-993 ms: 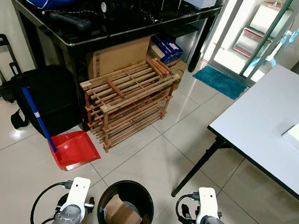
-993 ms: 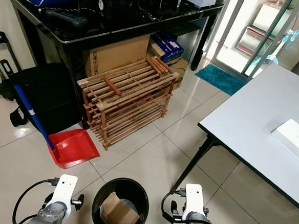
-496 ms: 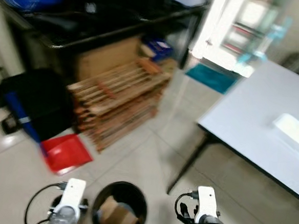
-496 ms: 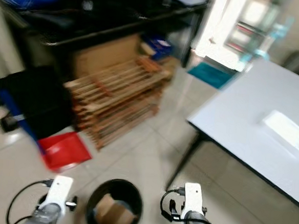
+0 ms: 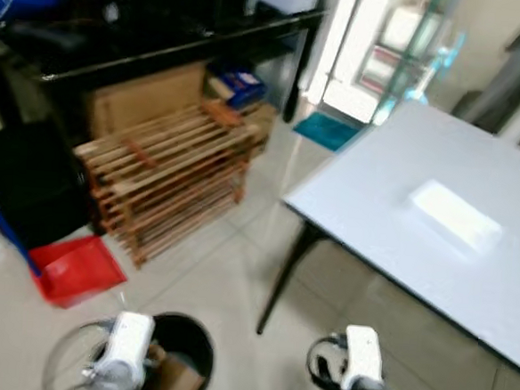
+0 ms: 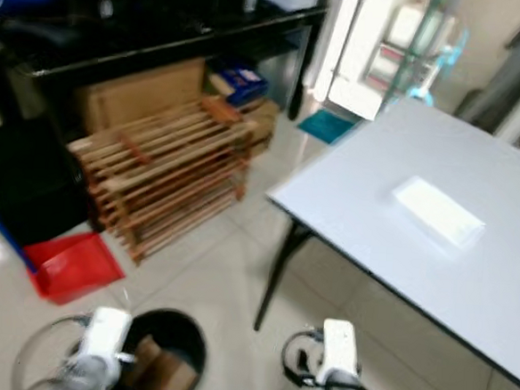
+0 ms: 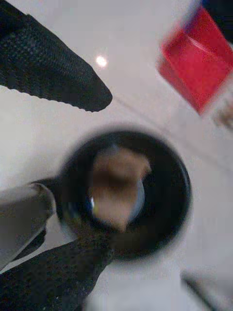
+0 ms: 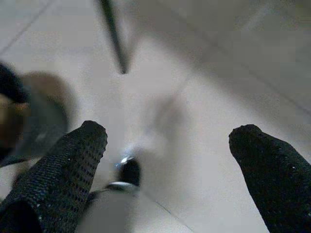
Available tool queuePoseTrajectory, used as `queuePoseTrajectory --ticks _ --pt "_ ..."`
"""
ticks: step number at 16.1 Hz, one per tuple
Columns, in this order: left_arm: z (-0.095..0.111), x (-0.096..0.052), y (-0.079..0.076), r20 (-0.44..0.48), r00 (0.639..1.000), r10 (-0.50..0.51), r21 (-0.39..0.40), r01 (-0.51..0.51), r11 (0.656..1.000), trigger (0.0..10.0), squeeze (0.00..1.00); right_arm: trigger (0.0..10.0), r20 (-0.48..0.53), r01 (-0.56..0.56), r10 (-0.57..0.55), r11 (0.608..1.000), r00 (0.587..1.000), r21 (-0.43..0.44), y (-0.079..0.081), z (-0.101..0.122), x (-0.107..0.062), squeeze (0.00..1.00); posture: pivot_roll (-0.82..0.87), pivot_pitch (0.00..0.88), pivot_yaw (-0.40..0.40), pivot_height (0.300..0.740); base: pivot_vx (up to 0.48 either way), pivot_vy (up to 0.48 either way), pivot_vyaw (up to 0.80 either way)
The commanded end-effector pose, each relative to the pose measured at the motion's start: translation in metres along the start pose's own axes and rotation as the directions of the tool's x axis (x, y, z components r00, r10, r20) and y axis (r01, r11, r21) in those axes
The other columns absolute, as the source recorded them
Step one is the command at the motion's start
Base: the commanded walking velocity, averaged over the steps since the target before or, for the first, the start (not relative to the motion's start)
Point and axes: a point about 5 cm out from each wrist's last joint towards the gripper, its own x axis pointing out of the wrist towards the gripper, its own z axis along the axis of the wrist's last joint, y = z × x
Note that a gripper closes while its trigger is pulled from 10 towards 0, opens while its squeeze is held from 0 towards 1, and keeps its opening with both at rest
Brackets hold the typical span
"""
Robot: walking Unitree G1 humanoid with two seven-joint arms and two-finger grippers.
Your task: Picking trash to rubbish bin
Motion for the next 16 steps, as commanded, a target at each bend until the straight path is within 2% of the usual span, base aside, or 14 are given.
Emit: queuePoseTrajectory --ticks 1,3,12,16 --pt "0.0019 0.0006 0.0049 0.007 1.0 0.013 0.017 -0.013 1.0 10.0 0.0 10.0 -0.006 0.002 -0.002 1.0 1.0 0.001 0.0002 0.0 0.0002 0.0 0.03 0.019 -0.105 0.74 0.0 -0.371 -0.78" --pt "0.0018 0.0006 0.0044 0.008 1.0 0.012 0.019 -0.012 1.0 10.0 0.0 10.0 -0.008 -0.001 0.001 1.0 1.0 0.0 0.0008 -0.0001 0.0003 0.0 0.03 0.021 -0.105 0.74 0.0 -0.373 -0.78" --pt "0.0016 0.0004 0.0031 0.008 1.0 0.006 0.018 -0.006 1.0 10.0 0.0 10.0 -0.013 -0.005 0.005 1.0 1.0 -0.009 0.0011 -0.0012 0.0002 0.0 0.03 0.02 -0.105 0.74 0.0 0.0 -0.76" --pt "0.0007 0.0003 0.003 0.006 1.0 0.008 0.03 -0.008 1.0 10.0 0.0 10.0 -0.008 -0.004 0.004 1.0 1.0 -0.005 0.0014 -0.0012 0.0001 0.0 0.03 0.021 -0.104 0.74 0.0 0.0 0.0"
